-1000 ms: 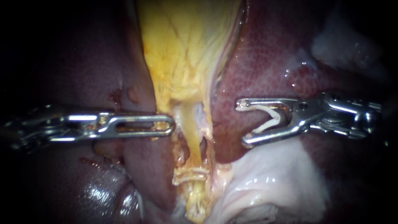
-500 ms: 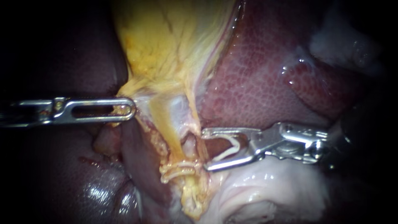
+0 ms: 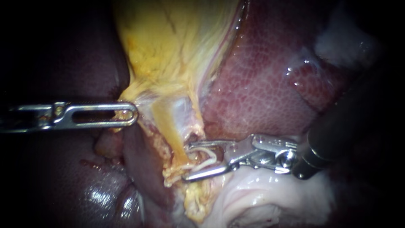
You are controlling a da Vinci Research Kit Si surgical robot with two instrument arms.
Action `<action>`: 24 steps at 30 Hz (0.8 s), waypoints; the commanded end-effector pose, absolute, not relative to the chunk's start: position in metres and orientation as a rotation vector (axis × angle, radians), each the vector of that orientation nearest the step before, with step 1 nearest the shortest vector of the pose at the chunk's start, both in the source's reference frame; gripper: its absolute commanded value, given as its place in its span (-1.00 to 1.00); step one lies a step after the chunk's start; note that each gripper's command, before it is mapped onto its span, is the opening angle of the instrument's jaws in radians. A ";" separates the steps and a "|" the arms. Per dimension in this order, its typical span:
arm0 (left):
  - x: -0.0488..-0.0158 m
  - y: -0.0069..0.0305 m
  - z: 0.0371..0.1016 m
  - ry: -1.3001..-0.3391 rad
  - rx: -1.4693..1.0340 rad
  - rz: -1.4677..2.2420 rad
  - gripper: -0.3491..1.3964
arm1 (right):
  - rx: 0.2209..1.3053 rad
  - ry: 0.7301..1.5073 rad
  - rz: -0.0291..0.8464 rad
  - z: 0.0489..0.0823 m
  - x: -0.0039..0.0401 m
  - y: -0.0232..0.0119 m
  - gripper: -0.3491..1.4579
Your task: Clipping third clip left tube
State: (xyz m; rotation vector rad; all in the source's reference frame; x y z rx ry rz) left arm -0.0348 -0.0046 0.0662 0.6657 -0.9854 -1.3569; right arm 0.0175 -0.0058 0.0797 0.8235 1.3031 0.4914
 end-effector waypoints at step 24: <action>-0.0352 -0.0048 0.0683 -0.988 0.657 -1.356 -1.00 | 1.050 1.414 0.491 0.0765 0.0216 -0.0059 0.03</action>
